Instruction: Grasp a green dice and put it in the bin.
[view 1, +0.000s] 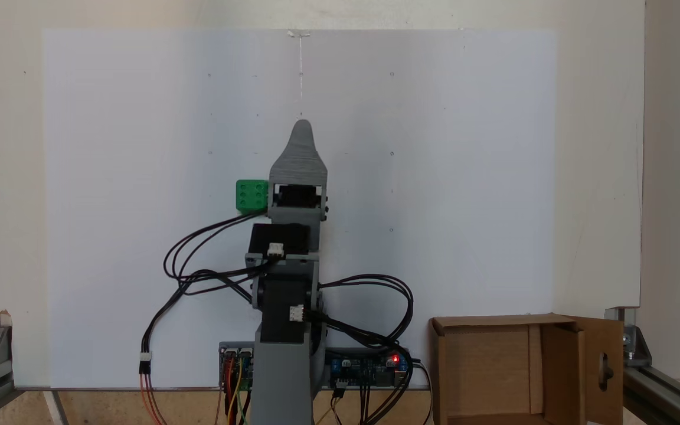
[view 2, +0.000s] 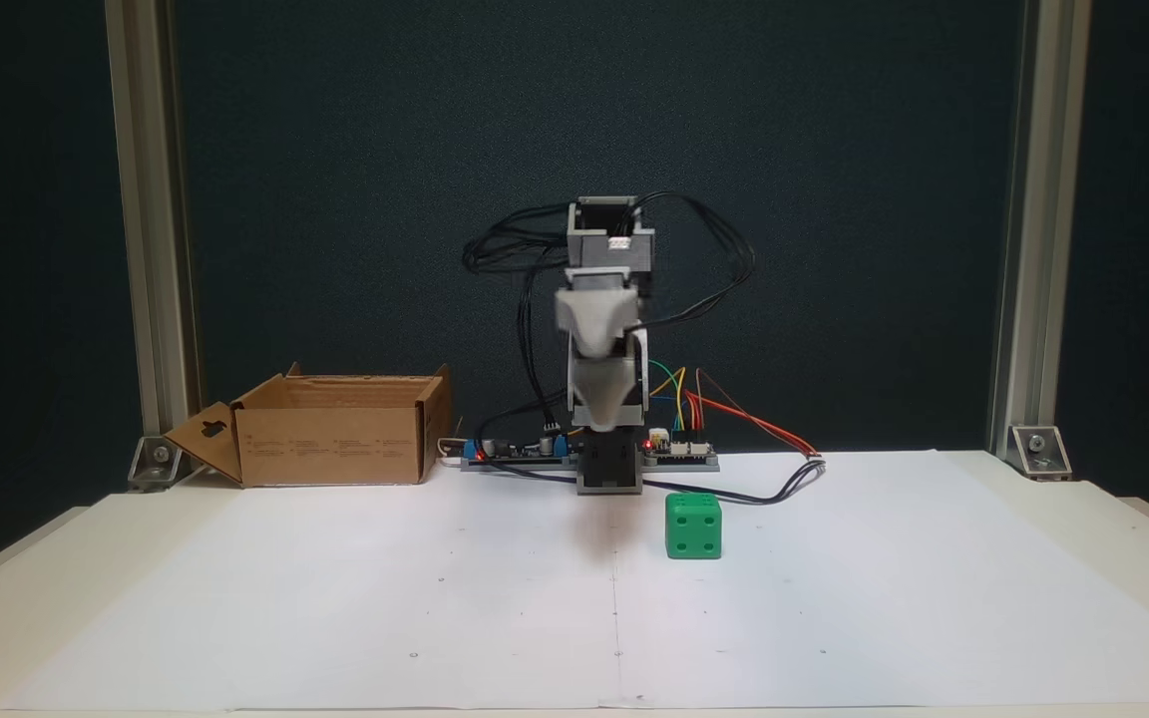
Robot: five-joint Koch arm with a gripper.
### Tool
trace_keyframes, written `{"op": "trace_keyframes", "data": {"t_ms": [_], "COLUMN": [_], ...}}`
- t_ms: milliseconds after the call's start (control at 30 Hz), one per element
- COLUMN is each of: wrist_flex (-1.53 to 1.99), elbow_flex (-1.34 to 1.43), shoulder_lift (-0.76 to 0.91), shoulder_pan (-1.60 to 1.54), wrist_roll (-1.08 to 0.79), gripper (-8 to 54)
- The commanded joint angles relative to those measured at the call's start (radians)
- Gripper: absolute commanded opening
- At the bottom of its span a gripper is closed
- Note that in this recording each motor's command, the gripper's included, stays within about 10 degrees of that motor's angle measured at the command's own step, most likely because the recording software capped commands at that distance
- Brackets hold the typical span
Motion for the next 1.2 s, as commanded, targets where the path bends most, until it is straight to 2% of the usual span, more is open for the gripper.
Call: {"op": "trace_keyframes", "data": {"t_ms": [0, 367, 833, 1167], "wrist_flex": [0.162, 0.851, 0.845, 0.857], "elbow_flex": [-0.132, -0.532, -0.64, -0.663], "shoulder_lift": [0.1, -0.11, -0.302, -0.354], "shoulder_pan": [-0.055, -0.261, -0.371, -0.387], "wrist_roll": [0.095, 0.242, 0.396, 0.445], "gripper": [42.3, 42.4, 42.5, 42.5]}}
